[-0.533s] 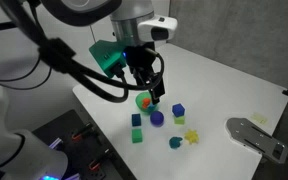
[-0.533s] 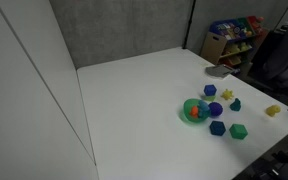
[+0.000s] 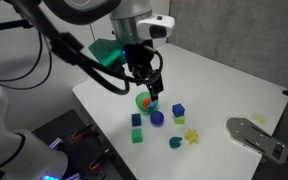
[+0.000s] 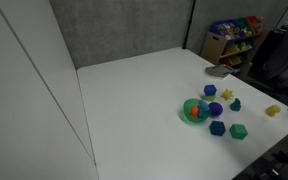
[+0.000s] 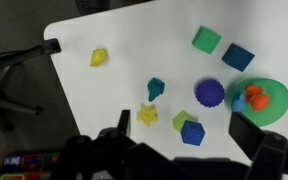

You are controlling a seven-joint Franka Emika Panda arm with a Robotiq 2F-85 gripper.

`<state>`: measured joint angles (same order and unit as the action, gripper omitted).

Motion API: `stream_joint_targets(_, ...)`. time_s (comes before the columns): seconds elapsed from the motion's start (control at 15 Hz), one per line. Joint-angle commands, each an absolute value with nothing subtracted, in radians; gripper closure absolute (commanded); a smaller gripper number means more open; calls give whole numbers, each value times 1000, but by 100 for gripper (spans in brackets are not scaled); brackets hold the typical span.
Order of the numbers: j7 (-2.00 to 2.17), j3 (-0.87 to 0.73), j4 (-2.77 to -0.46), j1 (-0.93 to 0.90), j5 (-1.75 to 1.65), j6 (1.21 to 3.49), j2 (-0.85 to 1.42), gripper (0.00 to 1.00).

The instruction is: Remove the orange toy teddy from the bowl

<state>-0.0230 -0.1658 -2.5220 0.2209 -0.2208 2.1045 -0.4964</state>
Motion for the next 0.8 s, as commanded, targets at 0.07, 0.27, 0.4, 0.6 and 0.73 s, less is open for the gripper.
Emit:
stream_joint_targets(0.07, -2, -120, -2500, 165, -180, 2110, -469, 0)
stream_joint_targets(0.27, 12, -89, -2485, 120, -139, 2123, -433, 0)
stream_joint_targets(0.4, 25, -71, -2474, 92, -107, 2147, -394, 0)
stream_joint_targets(0.6, 42, -51, -2461, 61, -52, 2214, -332, 0)
stream_joint_targets(0.73, 43, -43, -2447, 42, -8, 2258, -277, 0)
